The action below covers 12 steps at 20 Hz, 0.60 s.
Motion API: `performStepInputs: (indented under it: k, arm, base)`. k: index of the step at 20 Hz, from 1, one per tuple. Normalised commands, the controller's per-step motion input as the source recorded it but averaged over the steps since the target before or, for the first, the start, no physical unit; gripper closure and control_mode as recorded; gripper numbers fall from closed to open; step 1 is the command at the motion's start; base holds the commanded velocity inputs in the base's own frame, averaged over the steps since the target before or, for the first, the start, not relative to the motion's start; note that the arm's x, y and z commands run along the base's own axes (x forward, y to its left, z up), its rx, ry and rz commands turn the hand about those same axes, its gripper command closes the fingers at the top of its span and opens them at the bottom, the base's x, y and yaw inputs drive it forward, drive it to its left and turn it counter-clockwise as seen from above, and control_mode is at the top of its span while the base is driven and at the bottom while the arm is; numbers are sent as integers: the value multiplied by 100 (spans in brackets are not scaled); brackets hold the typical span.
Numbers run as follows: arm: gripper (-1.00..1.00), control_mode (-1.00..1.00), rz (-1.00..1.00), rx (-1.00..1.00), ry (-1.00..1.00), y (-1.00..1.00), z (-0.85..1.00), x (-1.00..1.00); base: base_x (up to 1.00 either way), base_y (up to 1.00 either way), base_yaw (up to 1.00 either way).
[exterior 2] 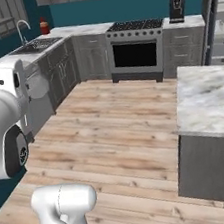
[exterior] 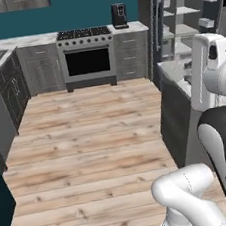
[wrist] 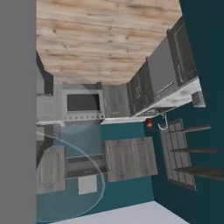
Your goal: There is a bowl on the dining counter. Grab a lemon wedge from the fridge and place it in the bowl. Then get the liquor bottle and glass cup from the cabinet and place them next to the bowl.
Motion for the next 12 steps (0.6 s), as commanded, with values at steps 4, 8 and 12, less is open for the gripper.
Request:
performStepInputs:
  k: [4, 8, 12]
  arm:
    - [100, 100, 0, 0, 0, 0, 0, 0]
    - [100, 100, 0, 0, 0, 0, 0, 0]
    - [100, 100, 0, 0, 0, 0, 0, 0]
  base:
    - [-14, -100, 0]
    - [-15, -100, 0]
    - [-1, -100, 0]
